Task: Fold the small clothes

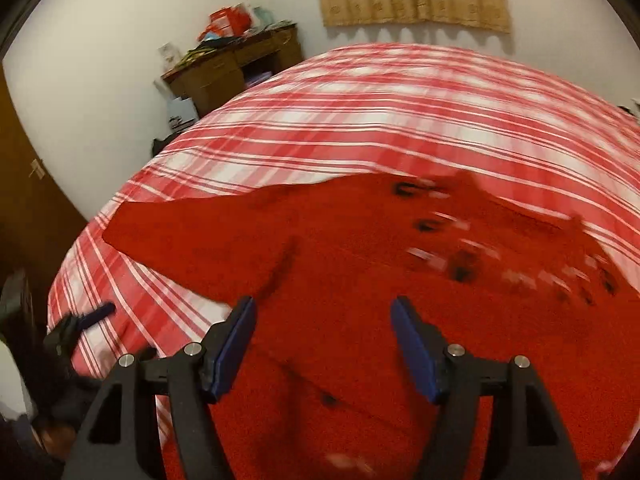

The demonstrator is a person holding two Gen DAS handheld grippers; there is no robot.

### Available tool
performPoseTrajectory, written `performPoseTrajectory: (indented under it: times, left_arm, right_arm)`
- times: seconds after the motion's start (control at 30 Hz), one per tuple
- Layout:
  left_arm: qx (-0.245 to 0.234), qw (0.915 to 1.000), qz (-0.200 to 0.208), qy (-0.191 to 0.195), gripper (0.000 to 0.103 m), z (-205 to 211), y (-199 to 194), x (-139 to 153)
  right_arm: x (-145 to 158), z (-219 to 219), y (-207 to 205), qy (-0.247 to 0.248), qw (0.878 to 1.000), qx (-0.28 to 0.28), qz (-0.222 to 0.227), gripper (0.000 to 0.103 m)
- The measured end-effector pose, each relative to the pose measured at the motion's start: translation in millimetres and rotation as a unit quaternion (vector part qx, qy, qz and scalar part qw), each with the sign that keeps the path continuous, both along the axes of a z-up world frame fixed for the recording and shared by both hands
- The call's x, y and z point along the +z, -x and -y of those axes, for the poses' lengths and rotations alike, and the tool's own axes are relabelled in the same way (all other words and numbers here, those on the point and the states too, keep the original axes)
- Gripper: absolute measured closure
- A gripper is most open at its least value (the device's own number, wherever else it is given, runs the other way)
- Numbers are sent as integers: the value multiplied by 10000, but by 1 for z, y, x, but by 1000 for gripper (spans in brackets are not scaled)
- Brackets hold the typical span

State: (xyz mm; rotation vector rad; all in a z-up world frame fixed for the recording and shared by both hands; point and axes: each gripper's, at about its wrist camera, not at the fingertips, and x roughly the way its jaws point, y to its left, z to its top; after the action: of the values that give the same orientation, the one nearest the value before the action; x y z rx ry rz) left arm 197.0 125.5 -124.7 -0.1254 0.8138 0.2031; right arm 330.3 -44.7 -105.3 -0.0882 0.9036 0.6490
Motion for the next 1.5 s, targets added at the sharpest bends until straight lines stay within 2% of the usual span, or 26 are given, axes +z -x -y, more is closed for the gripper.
performPoseTrajectory:
  times: [0.13, 0.2, 0.3, 0.4, 0.63, 0.7, 0.73, 0.9, 0.93, 1.0, 1.03, 1.17, 1.23, 1.3, 1.33, 1.37, 1.4, 1.5]
  left_arm:
    - [-275, 9994, 138, -137, 0, 21, -14, 11]
    - [-268, 9991, 228, -238, 0, 31, -22, 16]
    - [-282, 9981, 294, -465, 0, 43, -40, 17]
    - [-248, 9969, 214, -715, 0, 50, -60, 12]
    - [-160, 9953, -75, -950, 0, 60, -78, -5]
    - [-137, 9950, -146, -980, 0, 62, -80, -10]
    - [-118, 9953, -174, -945, 0, 62, -80, -13]
    - [-98, 9949, -164, -994, 0, 66, -82, -14]
    - [-97, 9949, -160, -993, 0, 66, -82, -15]
    - [-91, 9953, -152, -947, 0, 65, -81, -14]
    - [-79, 9957, -142, -912, 0, 65, -81, -14]
    - [-70, 9963, -121, -847, 0, 63, -79, -15]
    - [-66, 9958, -130, -909, 0, 65, -80, -15]
    - [-67, 9950, -134, -987, 0, 67, -80, -15]
    - [-68, 9948, -127, -1008, 0, 68, -80, -15]
    - [-67, 9947, -137, -1015, 0, 68, -80, -16]
    - [-62, 9948, -143, -1005, 0, 67, -80, -16]
    - [-33, 9952, -147, -965, 0, 65, -80, -17]
  right_arm:
    - [9, 69, 23, 307, 9977, -539, 267, 33]
    - [12, 102, 31, 334, 9952, -824, 406, 33]
    - [15, 161, 38, 338, 9864, -1507, 556, 33]
    - [13, 201, 37, 274, 9797, -1922, 494, 33]
    - [-27, 204, 38, 1358, 9669, -2141, 274, 33]
    - [-38, 214, 42, 1088, 9692, -2209, -6, 44]
    - [-41, 217, 45, 846, 9724, -2167, -149, 55]
    - [-49, 213, 55, 847, 9757, -2018, -139, 77]
    - [-50, 217, 53, 795, 9755, -2043, -185, 91]
    - [-49, 220, 58, 689, 9758, -2059, -270, 93]
    - [-49, 218, 63, 790, 9757, -2029, -246, 93]
    - [-45, 217, 77, 1315, 9659, -2229, 21, 93]
    - [-42, 221, 72, 1340, 9619, -2383, 102, 92]
    - [-38, 221, 68, 1359, 9605, -2428, 69, 74]
    - [-33, 220, 66, 1400, 9594, -2445, 141, 55]
    - [-27, 220, 66, 1294, 9618, -2405, 205, 51]
    - [-18, 223, 63, 1076, 9648, -2389, 242, 51]
    - [1, 233, 51, 792, 9617, -2587, 434, 51]
